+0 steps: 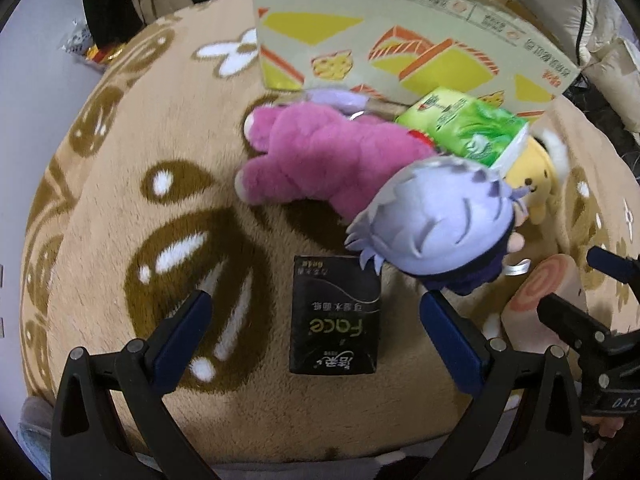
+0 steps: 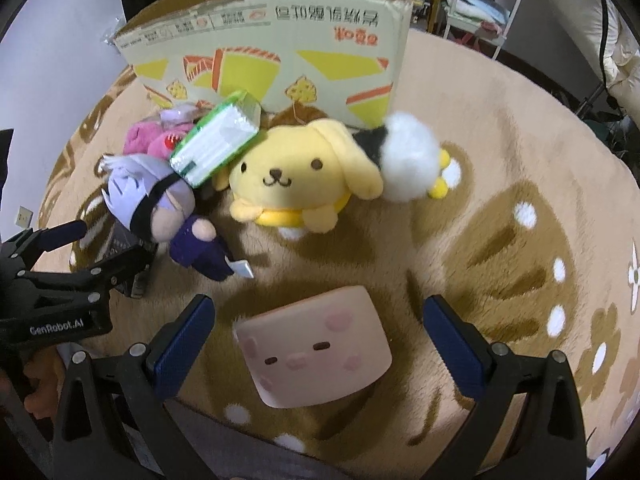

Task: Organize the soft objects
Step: 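Grasp the black Face tissue pack with the left tool while the right tool grasps the pink square plush, then carry both items over the box and open both tools to drop them in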

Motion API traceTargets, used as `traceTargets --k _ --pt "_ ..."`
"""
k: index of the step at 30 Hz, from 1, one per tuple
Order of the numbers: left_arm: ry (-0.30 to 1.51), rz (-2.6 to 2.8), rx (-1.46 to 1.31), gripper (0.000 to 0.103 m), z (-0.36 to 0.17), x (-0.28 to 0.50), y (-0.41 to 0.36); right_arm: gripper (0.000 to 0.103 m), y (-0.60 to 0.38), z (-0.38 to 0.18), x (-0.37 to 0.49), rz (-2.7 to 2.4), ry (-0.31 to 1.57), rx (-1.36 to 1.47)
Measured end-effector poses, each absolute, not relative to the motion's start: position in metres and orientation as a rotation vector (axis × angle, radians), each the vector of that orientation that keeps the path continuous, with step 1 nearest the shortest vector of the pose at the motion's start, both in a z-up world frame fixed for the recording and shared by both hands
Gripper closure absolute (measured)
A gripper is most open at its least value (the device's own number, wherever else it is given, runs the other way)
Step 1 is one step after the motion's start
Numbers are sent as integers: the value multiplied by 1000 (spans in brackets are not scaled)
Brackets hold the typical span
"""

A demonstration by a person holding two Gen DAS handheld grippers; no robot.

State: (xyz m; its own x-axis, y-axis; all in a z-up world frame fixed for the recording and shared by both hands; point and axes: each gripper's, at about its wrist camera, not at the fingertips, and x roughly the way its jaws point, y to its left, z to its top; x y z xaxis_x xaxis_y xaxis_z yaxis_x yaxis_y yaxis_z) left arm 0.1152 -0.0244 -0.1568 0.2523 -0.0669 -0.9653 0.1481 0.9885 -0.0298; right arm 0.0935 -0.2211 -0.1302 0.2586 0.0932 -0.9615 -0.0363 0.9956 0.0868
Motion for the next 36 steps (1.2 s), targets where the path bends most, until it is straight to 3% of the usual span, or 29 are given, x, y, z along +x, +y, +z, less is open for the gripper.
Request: traceTargets --k 6,8,12,16,24,36 --pt "1351 -132 49 5 -169 122 -21 3 -217 -145 93 106 1396 55" --pt "1365 -137 40 16 -174 125 -21 11 -216 -149 92 114 1422 57" --pt "1382 -130 57 27 -182 127 -25 22 -213 -151 91 126 1425 46" --pt "1372 -141 42 57 -179 127 -24 38 -213 -148 90 123 1402 50" --pt "1336 -133 33 58 -169 111 -21 61 -210 -131 86 107 1319 46" --pt "1010 -100 26 58 -84 61 -9 66 -229 -61 59 64 963 116"
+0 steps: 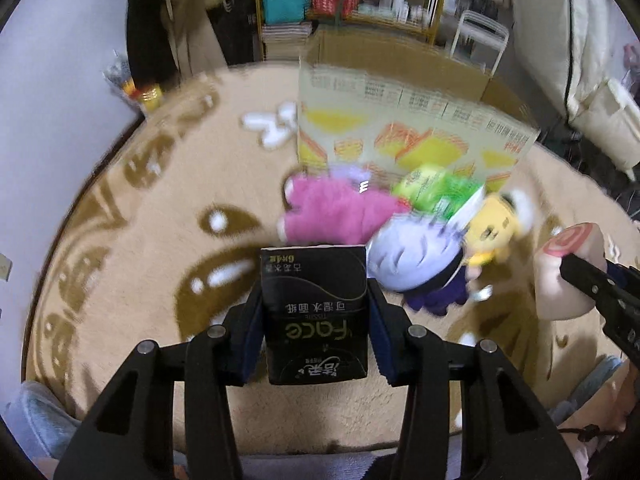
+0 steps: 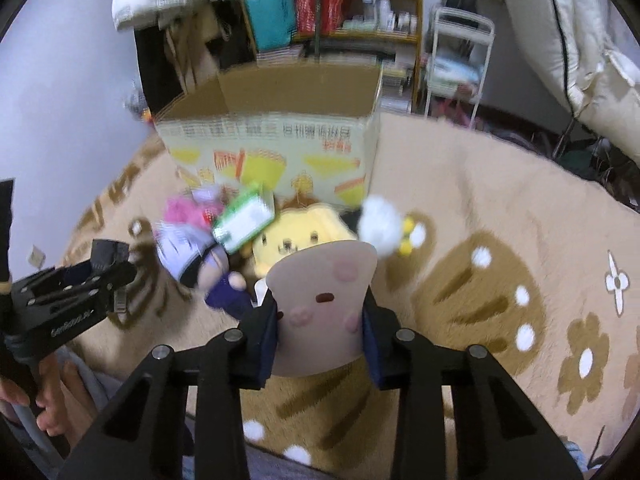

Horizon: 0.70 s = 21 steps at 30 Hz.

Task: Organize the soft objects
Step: 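Carry both items over the box and open both tools to drop them in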

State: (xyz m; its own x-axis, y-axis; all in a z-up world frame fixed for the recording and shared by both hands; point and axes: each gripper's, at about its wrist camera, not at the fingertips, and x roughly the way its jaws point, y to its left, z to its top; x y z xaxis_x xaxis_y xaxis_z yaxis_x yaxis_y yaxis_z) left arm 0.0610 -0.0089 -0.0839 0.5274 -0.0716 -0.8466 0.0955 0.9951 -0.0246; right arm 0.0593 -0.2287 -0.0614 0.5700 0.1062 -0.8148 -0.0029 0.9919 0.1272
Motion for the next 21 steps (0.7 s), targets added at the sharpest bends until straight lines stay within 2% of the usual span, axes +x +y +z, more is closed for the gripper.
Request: traceTargets --k 5,11,21 --pt "802 -71 56 58 -46 40 -13 66 -243 -31 49 54 795 164" --pt "633 -47 57 58 -18 36 -8 66 -239 -10 49 68 651 148" --pt "516 -78 73 58 14 54 -12 65 -219 16 64 110 533 76"
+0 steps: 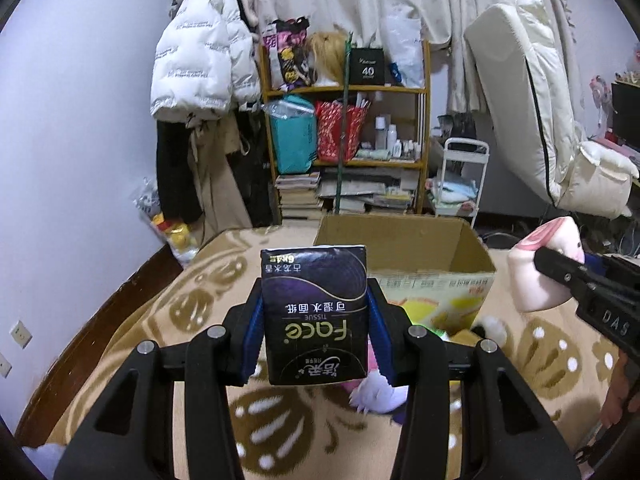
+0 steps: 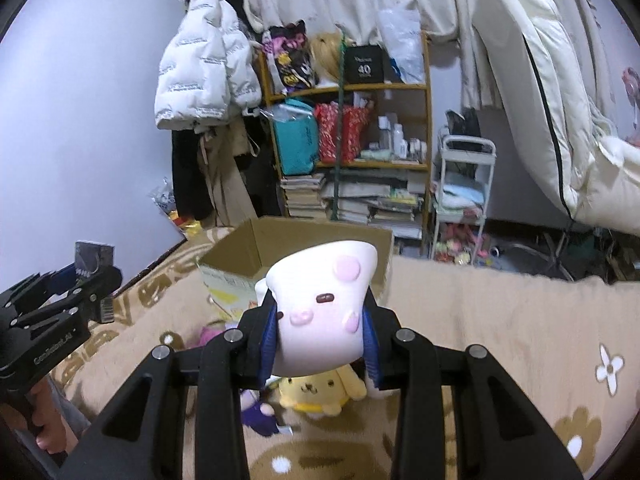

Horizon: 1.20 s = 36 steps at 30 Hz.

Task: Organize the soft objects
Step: 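Carry both items over the box and open both tools to drop them in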

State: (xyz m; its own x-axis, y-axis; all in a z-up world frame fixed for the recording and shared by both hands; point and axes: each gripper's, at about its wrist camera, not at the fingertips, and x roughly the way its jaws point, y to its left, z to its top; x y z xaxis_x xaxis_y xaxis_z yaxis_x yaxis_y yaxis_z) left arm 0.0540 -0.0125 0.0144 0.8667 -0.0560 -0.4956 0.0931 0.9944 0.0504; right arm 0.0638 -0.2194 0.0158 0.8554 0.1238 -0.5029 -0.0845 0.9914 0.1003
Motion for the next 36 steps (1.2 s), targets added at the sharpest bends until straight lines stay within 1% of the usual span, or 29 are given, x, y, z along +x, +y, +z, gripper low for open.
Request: traceTargets --k 9,16,25,32,36 --pt "469 -119 103 58 31 99 -29 65 -216 14 103 119 526 79" --pt "465 -128 133 58 30 137 -41 64 -219 12 133 131 516 65" --pt "512 -136 137 58 3 179 -54 62 -233 -2 165 143 522 116" --pt "590 -142 119 58 -27 204 -57 60 -241 -25 179 157 550 169" --pt "632 -151 109 58 -41 212 -58 57 -243 -35 183 182 559 200"
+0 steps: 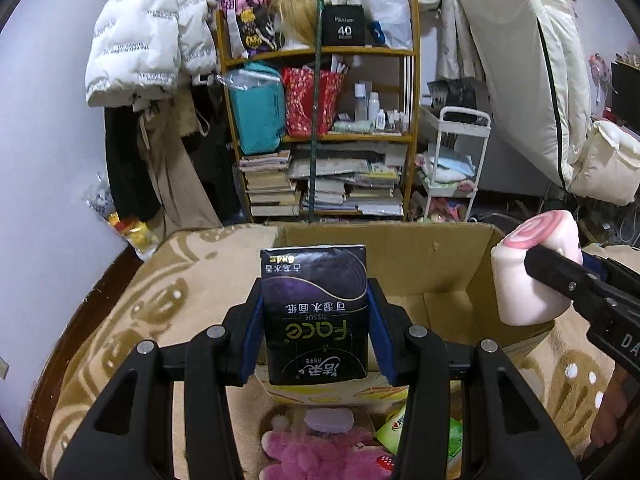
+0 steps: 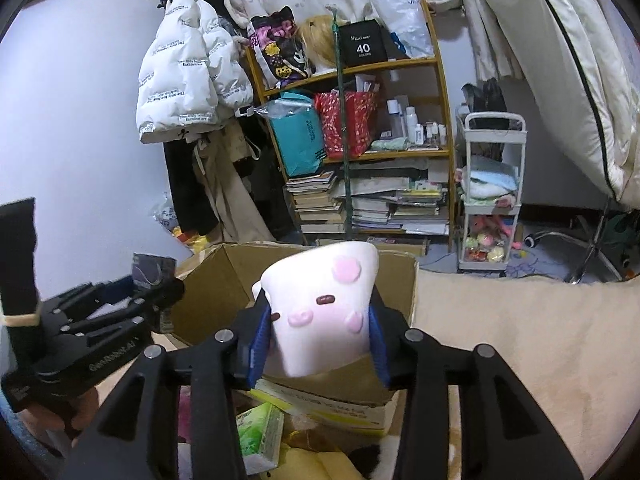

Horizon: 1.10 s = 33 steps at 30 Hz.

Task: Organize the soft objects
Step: 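Carry both items over the box and open both tools to drop them in, then grasp the white-haired doll with the left tool while the right tool grasps the green tissue pack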

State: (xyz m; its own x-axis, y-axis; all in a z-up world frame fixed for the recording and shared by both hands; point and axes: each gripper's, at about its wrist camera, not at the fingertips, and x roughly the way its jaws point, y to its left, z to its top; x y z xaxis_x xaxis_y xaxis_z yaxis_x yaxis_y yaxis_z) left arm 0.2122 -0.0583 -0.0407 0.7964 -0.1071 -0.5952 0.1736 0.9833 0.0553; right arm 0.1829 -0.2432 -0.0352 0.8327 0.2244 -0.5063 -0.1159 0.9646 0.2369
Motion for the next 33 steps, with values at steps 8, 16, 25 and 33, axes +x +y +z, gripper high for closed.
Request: traceTargets --k 8,16,25,33 --pt "645 -151 132 45 -49 213 -61 50 -241 -45 186 203 593 203" --pt "673 -144 161 32 -51 210 -62 44 -238 -47 185 196 609 189" --pt "677 -133 155 15 -40 190 -53 17 -238 -43 173 192 591 195" --pt "667 -107 165 10 -31 169 -46 3 -235 -29 156 181 561 178"
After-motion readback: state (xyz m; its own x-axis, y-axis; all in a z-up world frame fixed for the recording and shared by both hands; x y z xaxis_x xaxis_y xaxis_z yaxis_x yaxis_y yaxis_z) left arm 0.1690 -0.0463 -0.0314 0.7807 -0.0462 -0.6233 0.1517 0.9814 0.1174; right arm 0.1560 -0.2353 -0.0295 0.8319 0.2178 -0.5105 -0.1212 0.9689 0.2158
